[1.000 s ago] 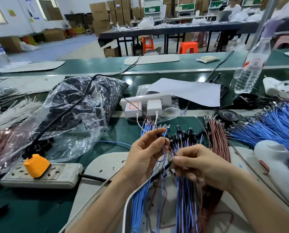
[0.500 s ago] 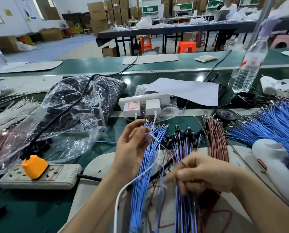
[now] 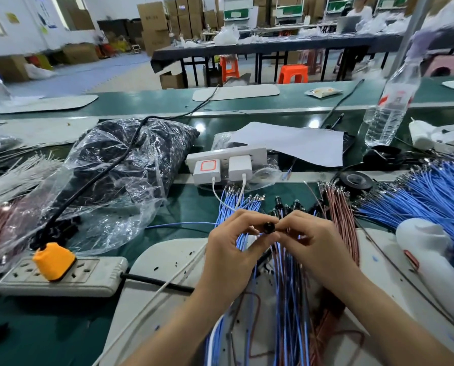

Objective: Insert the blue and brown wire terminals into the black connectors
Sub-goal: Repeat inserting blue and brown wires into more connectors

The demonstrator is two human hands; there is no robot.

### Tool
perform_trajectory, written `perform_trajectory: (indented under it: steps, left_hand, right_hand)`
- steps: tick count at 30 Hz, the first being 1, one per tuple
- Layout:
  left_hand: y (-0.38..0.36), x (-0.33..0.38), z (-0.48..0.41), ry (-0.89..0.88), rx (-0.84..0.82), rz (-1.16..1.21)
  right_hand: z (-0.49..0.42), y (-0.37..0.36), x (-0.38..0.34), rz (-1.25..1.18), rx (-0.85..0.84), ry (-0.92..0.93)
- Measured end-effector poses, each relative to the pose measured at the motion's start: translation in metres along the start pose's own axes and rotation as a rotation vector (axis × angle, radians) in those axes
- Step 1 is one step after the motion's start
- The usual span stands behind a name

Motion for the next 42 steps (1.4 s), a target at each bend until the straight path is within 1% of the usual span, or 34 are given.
perform_trajectory:
  steps: [2, 5, 8, 10, 15, 23, 31, 42]
  left_hand:
    - [0.000, 0.003, 0.000, -0.029, 0.007, -0.038]
    - [0.000, 0.005, 0.000, -0.039, 0.014, -0.042]
    - [-0.002, 0.006, 0.001, -0.047, 0.002, -0.049]
    - [-0.004, 0.004, 0.002, -0.037, -0.017, -0.033]
    - [-0.006, 0.003, 0.002, -0.020, -0.041, -0.008]
    - [-0.006, 0.006, 0.002, -0.039, -0.058, -0.017]
    - [-0.007, 0.006, 0.003, -0.058, -0.063, -0.010]
    - [-0.001, 0.006, 0.005, -0.075, 0.013, -0.032]
  right_hand:
    - [0.003, -0.004, -0.005, -0.017, 0.000, 0.036]
    - [0.005, -0.004, -0.005, -0.128, 0.012, 0.006]
    - [0.004, -0.004, -0.012, -0.045, 0.021, 0.050]
    - [0.005, -0.005, -0.013, -0.013, 0.011, 0.044]
    - [0.005, -0.009, -0.011, -0.058, -0.031, 0.014]
    - [0.006, -0.007, -0.011, -0.065, 0.027, -0.004]
    - [0.006, -0.010, -0.011, -0.090, 0.000, 0.004]
    - [0.004, -0.022, 0.001, -0.142, -0.051, -0.050]
Point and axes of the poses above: each hand's wrist, its own z-axis away from the middle knuckle, its own y-axis out of the back of the hand, x = y × z, the point moved 9 cm from there along -z, towards the middle knuckle, and after that the axes turned 4 degrees about y, right-handed, at the moved point
